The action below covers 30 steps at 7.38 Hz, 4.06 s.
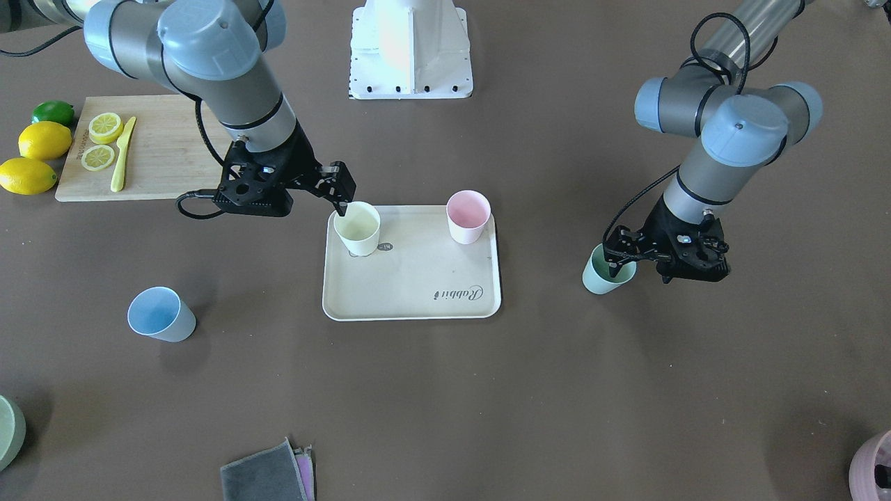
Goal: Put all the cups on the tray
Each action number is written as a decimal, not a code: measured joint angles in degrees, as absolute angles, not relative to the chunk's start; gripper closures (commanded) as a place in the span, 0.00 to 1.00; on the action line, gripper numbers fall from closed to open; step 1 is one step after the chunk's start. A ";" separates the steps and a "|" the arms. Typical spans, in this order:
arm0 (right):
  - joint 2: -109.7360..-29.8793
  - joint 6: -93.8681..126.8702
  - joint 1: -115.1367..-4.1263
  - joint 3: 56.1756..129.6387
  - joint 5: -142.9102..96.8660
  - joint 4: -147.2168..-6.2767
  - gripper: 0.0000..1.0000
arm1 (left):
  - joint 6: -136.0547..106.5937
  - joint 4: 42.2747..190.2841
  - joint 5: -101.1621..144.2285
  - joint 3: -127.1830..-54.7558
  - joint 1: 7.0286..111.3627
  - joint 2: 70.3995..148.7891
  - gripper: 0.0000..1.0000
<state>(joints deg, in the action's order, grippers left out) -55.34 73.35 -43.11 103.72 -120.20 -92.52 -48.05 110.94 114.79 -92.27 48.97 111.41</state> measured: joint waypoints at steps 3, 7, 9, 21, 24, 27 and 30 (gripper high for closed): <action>-55.55 65.42 -51.92 104.37 -126.54 -97.18 0.00 | -48.76 113.18 113.78 -92.43 47.37 109.55 1.00; -62.00 46.97 -61.53 103.18 -127.54 -100.15 0.00 | -48.55 108.92 114.26 -93.38 49.61 111.66 1.00; -65.25 41.58 -61.76 100.04 -125.17 -98.32 0.00 | -49.32 98.81 114.28 -93.71 50.61 119.55 1.00; -66.41 49.73 -54.12 85.93 -122.79 -72.00 1.00 | -58.19 93.46 113.94 -93.94 46.54 128.90 1.00; -64.17 50.32 -56.72 91.54 -126.51 -78.01 1.00 | -62.37 95.00 111.28 -90.83 42.30 131.26 1.00; -58.05 50.83 -56.18 93.34 -126.67 -85.86 1.00 | -65.63 102.81 109.24 -82.80 40.84 133.07 1.00; -54.83 55.15 -51.65 92.36 -123.60 -86.13 1.00 | -66.19 104.25 107.55 -81.33 39.58 133.67 1.00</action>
